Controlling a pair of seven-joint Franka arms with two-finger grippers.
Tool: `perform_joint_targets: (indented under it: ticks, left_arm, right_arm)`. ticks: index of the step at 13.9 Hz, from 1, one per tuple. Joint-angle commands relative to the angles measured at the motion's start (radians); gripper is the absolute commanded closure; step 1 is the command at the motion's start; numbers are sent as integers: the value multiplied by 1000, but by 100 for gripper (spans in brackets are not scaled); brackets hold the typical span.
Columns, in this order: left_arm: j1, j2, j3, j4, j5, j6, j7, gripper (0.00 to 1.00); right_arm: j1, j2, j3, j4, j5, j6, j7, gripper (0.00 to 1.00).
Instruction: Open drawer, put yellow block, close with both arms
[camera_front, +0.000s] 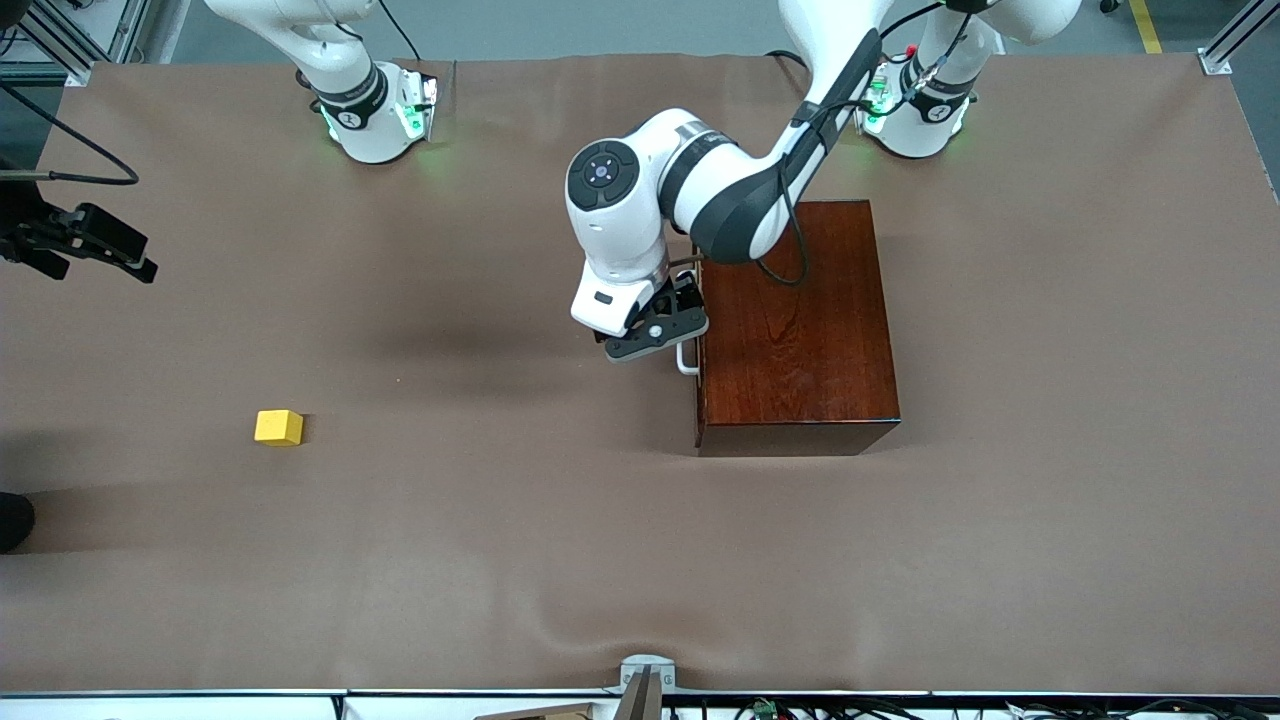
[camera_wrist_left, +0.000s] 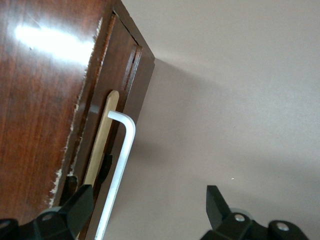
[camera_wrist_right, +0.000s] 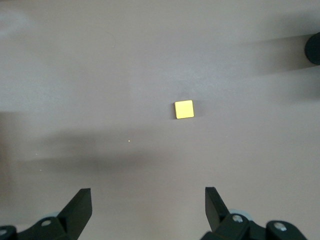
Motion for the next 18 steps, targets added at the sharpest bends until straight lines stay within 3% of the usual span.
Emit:
perform_joint_targets:
  ticks: [1,4,10,18]
  left_arm:
    - [-18,30,15,37,23,-6,21,0]
    - [-19,30,9,33,23,-15,149,0]
    - [-36,68,4,25,80,-69,209,0]
    - [-59,108,1,25,71,-81,209,0]
  right_arm:
    - [7,-1,-3,3,3,-5,15,0]
    - [7,-1,-3,3,3,-3,15,0]
    - [7,-1,-3,3,3,-3,15,0]
    - [7,-1,-3,3,3,-2,15,0]
